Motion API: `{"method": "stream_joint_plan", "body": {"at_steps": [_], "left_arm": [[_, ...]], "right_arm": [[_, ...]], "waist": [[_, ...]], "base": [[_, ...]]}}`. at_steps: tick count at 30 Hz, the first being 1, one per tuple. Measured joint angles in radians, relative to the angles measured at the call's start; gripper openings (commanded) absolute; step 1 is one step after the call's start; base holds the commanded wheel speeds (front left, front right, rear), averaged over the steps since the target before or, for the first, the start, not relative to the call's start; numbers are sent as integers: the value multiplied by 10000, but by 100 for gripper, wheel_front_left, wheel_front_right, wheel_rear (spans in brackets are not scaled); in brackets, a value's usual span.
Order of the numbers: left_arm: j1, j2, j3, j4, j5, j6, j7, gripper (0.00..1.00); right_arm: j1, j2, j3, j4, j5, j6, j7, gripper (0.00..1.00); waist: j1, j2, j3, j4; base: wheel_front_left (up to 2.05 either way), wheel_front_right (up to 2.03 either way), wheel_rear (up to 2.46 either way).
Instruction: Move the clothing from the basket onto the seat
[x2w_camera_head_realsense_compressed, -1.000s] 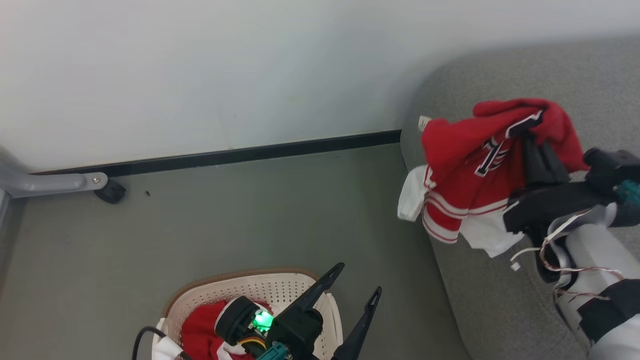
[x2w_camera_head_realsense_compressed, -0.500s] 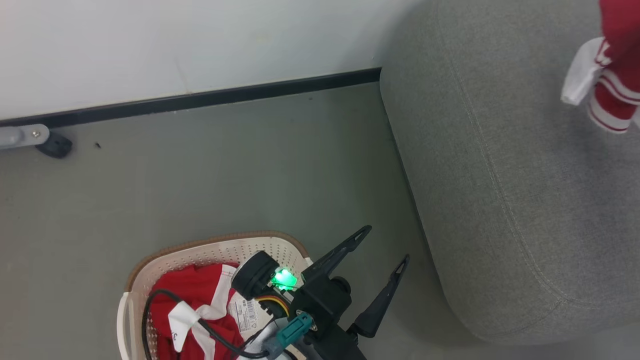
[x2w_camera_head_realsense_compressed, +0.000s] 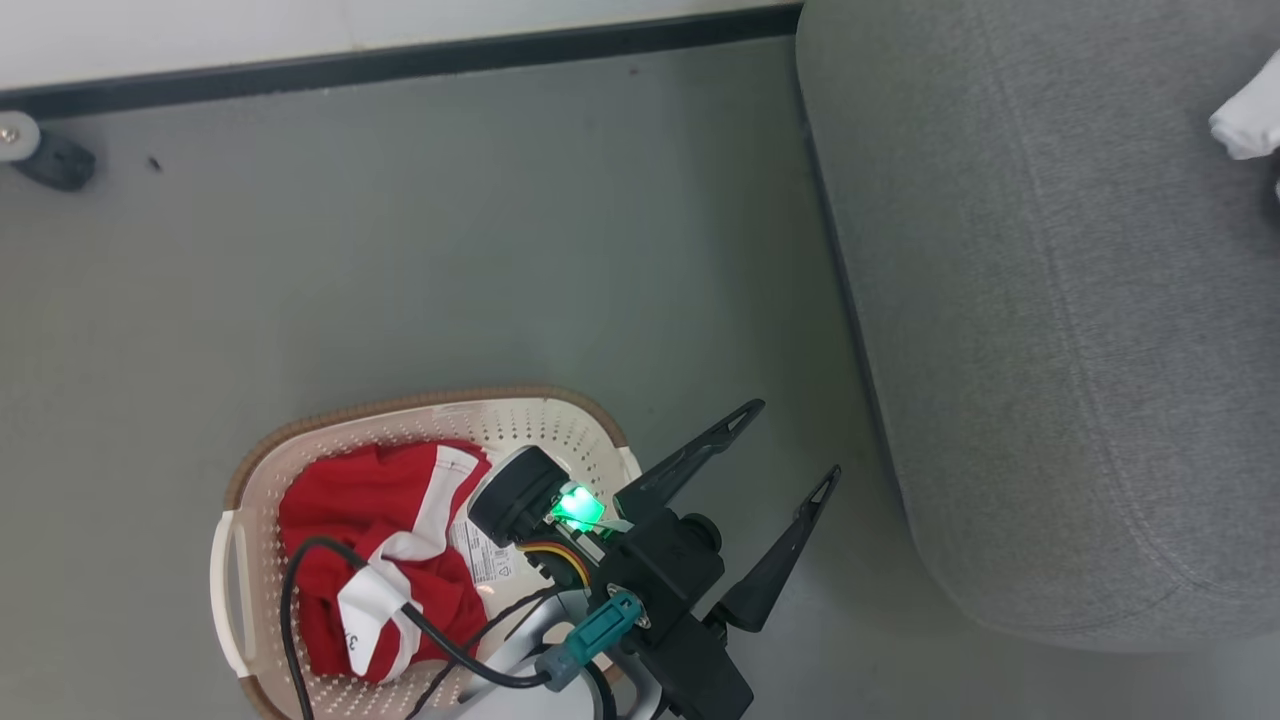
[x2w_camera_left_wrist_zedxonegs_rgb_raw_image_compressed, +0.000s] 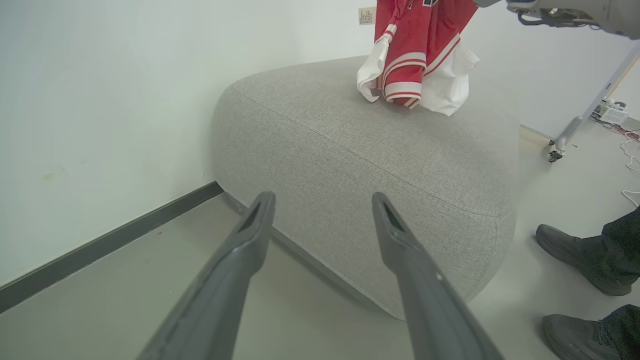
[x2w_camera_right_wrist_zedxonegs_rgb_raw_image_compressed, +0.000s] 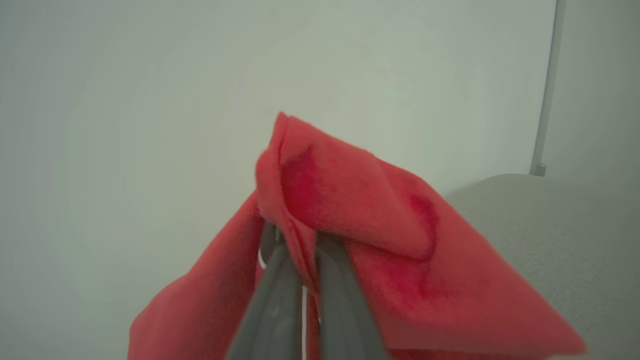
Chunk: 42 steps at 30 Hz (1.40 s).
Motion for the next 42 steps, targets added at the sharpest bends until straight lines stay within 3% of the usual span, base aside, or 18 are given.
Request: {"method": "stream_joint_plan", "body": {"at_steps": [20, 21, 22, 30, 42], "left_arm": [[-371, -29, 36, 541, 67, -182, -196, 100], [-371, -35, 35, 616, 67, -244, -245, 100], [-371, -40, 29, 671, 67, -255, -280, 100], [-370, -245, 23, 1032, 56, -265, -571, 100], [-80, -297, 219, 1574, -115, -232, -1045, 100]], "right_arm": [[144, 640, -495, 2474, 167, 174, -27, 0], [199, 709, -504, 2554, 167, 174, -27, 42], [212, 750, -514, 2700, 169, 174, -27, 100], [323, 817, -537, 2951, 54, 261, -27, 100], [1750, 1762, -270, 2529, -554, 453, -25, 100]], "waist": [[-1, -1, 644, 450], [-1, -1, 613, 451], [-1, -1, 576, 454], [-2, -1, 160, 504], [-3, -2, -852, 606]], "base": [[0, 0, 0], [0, 0, 0], [0, 0, 0], [0, 0, 0], [0, 0, 0]]}}
